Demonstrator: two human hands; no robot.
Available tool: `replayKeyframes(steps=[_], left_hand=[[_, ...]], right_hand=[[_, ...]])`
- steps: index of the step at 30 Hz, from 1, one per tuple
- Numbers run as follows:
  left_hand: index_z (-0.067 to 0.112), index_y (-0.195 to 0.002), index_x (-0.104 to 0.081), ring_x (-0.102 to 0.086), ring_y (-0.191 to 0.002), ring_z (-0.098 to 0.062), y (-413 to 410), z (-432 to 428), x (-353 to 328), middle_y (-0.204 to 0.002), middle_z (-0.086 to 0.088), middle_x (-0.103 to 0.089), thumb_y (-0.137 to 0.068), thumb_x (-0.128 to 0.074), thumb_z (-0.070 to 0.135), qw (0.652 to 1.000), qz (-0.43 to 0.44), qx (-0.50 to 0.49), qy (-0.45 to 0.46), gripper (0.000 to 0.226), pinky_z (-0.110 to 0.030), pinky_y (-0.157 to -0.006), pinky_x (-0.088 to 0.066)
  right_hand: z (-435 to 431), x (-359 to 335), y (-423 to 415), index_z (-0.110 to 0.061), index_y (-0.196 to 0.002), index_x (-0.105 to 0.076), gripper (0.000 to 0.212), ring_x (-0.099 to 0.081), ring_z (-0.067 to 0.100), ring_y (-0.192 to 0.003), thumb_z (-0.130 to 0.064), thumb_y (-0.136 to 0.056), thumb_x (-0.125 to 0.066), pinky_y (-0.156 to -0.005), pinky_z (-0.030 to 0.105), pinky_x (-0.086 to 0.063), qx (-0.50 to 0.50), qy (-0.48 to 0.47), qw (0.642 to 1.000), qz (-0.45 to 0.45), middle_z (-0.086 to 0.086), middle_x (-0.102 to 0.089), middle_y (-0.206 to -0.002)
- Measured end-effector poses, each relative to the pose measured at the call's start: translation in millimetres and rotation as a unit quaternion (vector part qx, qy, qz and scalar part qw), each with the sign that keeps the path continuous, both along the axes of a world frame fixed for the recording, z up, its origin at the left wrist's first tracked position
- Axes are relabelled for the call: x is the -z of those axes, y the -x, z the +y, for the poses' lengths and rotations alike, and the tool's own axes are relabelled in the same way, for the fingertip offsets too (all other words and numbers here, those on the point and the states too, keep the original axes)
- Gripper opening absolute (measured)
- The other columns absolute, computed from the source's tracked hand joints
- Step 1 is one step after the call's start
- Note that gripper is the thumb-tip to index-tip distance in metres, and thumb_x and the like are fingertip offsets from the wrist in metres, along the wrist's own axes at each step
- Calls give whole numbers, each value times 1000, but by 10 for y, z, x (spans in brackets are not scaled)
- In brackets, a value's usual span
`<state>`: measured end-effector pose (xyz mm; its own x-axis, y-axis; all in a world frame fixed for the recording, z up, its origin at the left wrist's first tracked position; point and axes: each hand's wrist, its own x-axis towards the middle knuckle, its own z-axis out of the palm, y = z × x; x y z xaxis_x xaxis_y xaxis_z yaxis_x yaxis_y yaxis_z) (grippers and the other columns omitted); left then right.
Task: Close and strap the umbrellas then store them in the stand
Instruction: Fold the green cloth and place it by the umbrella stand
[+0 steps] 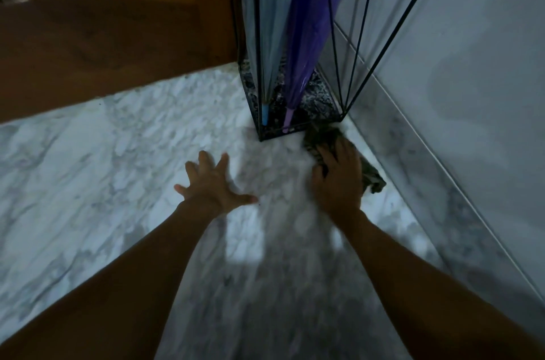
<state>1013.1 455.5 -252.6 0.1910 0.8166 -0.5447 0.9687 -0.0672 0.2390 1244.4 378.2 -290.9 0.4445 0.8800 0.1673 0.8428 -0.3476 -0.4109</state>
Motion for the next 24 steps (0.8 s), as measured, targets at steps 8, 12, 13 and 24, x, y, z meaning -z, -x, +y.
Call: replayKeyframes(steps=[8,12,13,24], left_hand=[[38,-153,-5,7,-146,-38,-1,19,36,-160,-3,11,-53,-72,79,1000,-7,-5,2,128,-72,-107,-19],[38,-153,-8,7,-146,-37,-1,25,43,-160,-2,9,-52,-74,77,1000,-20,-10,3,127,-74,-106,-18],[38,-153,-7,8,-146,-37,-2,20,41,-160,-2,10,-52,-74,77,1000,-19,-11,4,127,-74,-106,-17],[44,-147,-22,-1,-144,-37,-24,9,22,-157,-1,-2,-46,-80,73,999,-42,-29,-5,120,-75,-105,-18]], right_hand=[[66,-95,506,-21,-112,-74,34,-63,33,-115,-21,-84,-54,-93,44,-53,-227,28,973,-26,11,-66,-129],[187,-243,-181,-16,-129,-62,47,-65,35,-112,-11,-83,-55,-92,43,-52,-180,48,982,-37,13,-66,-128],[198,-283,-363,-16,-137,-55,54,-62,36,-116,-10,-84,-55,-97,43,-49,-142,62,988,-24,14,-63,-131],[112,-57,619,-9,-139,-53,61,-51,33,-132,-29,-85,-36,-107,53,-41,-194,64,979,-2,14,-57,-140]])
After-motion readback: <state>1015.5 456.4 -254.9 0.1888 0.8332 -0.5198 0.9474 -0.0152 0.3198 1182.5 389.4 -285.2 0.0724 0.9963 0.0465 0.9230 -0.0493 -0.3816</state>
